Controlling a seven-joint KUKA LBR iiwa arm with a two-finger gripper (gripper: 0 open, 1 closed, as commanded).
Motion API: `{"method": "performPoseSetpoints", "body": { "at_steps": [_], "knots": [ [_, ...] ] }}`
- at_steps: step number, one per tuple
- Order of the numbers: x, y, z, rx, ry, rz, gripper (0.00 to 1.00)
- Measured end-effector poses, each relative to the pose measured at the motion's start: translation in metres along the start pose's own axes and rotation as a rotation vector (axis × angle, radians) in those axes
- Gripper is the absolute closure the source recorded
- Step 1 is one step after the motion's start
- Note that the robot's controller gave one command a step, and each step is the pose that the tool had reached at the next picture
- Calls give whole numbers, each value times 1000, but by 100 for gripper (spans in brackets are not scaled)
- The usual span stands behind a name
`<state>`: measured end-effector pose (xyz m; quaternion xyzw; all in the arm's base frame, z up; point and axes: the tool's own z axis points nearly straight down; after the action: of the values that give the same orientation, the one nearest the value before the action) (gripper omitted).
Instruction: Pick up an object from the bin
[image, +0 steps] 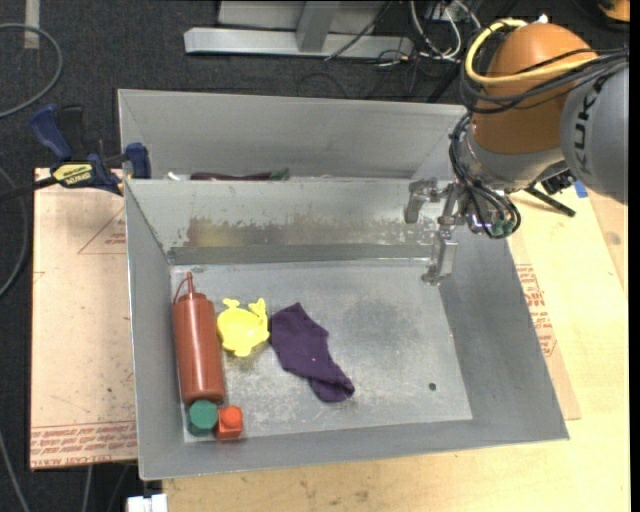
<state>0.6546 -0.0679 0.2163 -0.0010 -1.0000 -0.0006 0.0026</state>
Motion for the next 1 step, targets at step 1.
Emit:
{"method": "performPoseSetpoints", "body": {
  "at_steps": [1],
  "knots": [
    [-1, 0, -5, 1, -8, -1, 0]
  ]
}}
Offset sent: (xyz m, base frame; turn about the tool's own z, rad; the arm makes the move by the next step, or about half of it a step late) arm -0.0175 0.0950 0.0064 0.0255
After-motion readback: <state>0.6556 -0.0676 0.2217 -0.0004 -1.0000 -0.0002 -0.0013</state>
